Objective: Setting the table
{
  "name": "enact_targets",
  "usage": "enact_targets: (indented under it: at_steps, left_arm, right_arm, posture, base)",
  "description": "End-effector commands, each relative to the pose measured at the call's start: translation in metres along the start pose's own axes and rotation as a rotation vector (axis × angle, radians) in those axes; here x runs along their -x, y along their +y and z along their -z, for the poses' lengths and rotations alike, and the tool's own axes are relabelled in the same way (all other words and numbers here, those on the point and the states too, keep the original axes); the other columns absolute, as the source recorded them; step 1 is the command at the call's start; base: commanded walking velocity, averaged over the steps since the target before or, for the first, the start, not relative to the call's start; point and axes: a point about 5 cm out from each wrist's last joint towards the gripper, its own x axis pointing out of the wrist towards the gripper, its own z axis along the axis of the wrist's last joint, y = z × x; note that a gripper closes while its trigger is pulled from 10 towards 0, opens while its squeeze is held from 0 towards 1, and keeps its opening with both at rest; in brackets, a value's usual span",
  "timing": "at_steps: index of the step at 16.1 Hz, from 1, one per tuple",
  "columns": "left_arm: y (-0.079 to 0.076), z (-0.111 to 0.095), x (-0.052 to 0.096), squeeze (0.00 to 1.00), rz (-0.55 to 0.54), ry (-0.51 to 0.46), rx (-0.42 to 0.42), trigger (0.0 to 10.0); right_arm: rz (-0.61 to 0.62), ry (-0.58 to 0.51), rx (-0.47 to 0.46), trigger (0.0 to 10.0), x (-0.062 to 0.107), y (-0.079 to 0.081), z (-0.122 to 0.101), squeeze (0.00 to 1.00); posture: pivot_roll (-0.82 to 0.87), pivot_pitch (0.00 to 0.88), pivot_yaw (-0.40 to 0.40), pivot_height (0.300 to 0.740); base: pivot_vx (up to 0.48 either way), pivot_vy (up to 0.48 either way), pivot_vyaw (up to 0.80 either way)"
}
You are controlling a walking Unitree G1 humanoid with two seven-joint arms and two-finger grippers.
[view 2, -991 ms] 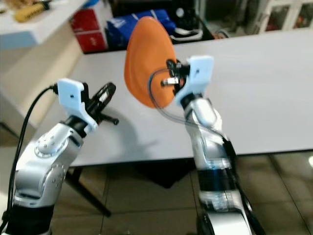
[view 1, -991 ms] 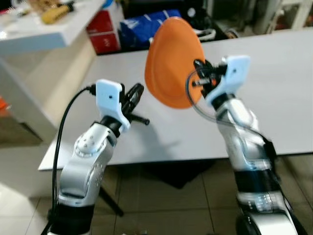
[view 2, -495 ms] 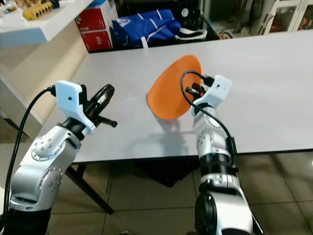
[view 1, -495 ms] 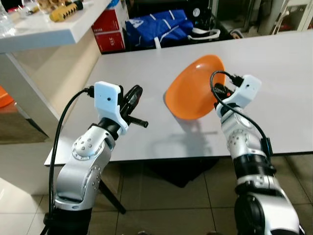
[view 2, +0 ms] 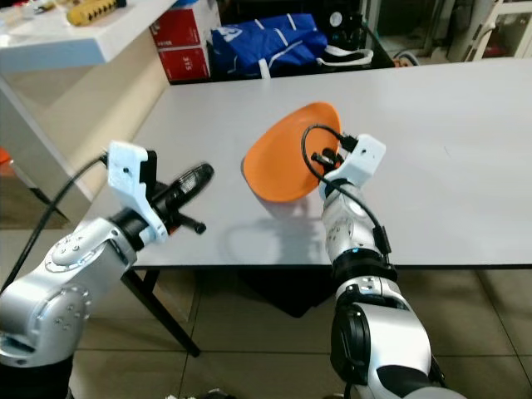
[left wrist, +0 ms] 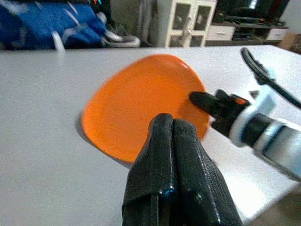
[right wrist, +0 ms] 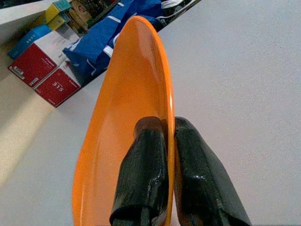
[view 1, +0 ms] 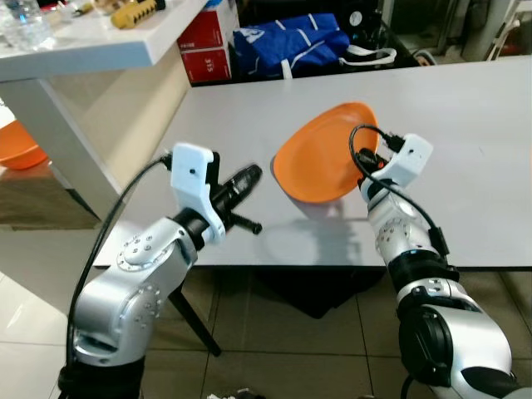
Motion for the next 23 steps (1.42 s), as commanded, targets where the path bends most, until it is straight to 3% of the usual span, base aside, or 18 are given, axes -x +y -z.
enact_targets:
  at_steps: [1,8,14,18,23]
  left_arm:
    - [-0.001,-0.007,0.003,0.0,0.027,0.002,0.011,10.0]
    - [-0.006,-0.021,0.012,0.0,0.086,0.064,0.072,10.0]
    - [-0.006,-0.024,0.015,0.0,0.072,0.093,0.061,10.0]
    - [-0.007,-0.025,0.016,0.0,0.068,0.1,0.062,10.0]
    - [-0.008,-0.025,0.016,0.0,0.067,0.103,0.064,10.0]
  right_arm:
    - [0.015,0.078,0.043,10.0,0.003,-0.002,0.018,0.0]
    - [0.065,0.179,0.085,10.0,0.01,-0.02,0.045,0.0]
    - [0.111,0.308,0.198,10.0,0.024,-0.036,0.073,0.0]
    - [0.144,0.342,0.264,10.0,0.029,-0.046,0.079,0.0]
    - [0.137,0.38,0.335,10.0,0.034,-0.046,0.09,0.03]
  posture:
    - [-0.1,0.002,0.159,0.736]
    - [-0.06,0.005,0.179,0.736]
    - [-0.05,0.0,0.174,0.736]
    - [-0.05,0.0,0.175,0.736]
    - [-0.05,0.0,0.175,0.736]
  base:
    - [0.0,0.0,0.0]
    - [0.0,0.0,0.0]
    - [0.0,0.0,0.0]
    - [0.0,0.0,0.0]
    - [0.0,0.0,0.0]
